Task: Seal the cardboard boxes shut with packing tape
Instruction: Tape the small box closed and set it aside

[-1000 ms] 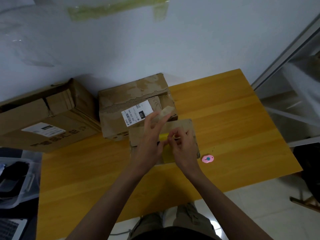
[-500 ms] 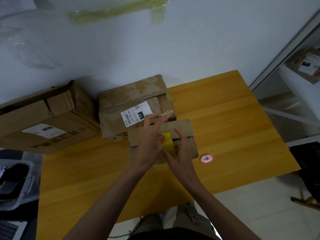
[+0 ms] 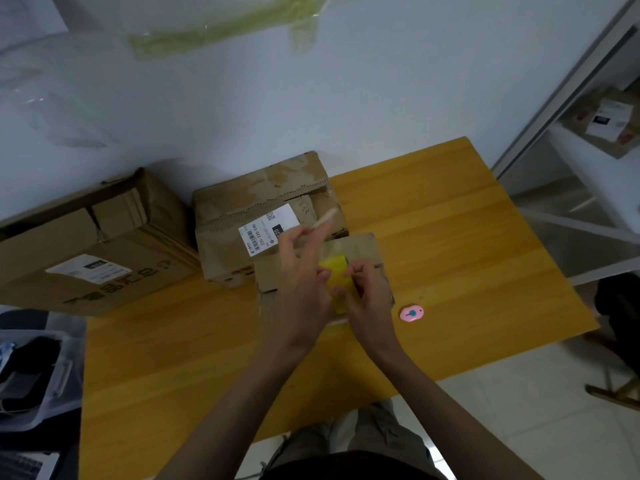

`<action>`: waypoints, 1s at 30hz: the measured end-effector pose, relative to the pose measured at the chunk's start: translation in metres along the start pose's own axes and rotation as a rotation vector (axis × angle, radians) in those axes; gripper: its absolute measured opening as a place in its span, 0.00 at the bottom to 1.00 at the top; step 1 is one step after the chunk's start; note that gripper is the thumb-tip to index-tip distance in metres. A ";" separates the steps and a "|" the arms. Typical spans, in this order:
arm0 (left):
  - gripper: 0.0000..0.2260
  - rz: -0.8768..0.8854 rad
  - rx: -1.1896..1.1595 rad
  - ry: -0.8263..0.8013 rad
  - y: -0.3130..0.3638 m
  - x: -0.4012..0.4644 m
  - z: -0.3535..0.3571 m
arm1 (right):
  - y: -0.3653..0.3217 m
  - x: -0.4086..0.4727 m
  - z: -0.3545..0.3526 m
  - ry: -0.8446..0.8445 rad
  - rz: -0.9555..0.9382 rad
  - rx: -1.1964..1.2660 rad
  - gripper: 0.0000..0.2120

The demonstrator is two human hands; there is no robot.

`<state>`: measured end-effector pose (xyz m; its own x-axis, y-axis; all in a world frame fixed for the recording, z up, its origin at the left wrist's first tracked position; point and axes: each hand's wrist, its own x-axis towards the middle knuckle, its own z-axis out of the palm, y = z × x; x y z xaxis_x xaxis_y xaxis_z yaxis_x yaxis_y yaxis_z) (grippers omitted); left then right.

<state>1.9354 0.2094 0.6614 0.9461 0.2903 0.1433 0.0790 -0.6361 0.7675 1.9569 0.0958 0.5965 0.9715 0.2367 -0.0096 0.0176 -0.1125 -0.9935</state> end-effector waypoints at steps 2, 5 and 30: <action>0.37 -0.049 -0.033 -0.006 -0.006 0.008 -0.004 | 0.002 -0.004 0.000 -0.023 0.002 0.009 0.10; 0.37 -0.070 -0.043 -0.035 -0.010 0.014 -0.004 | 0.003 -0.007 0.004 -0.047 0.027 -0.005 0.13; 0.39 -0.120 0.111 -0.155 -0.005 0.043 -0.019 | -0.026 -0.005 -0.033 0.021 -0.003 0.012 0.22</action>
<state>1.9698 0.2381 0.6758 0.9643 0.2605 -0.0488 0.2193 -0.6809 0.6988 1.9593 0.0655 0.6264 0.9762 0.2168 -0.0047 0.0175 -0.1003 -0.9948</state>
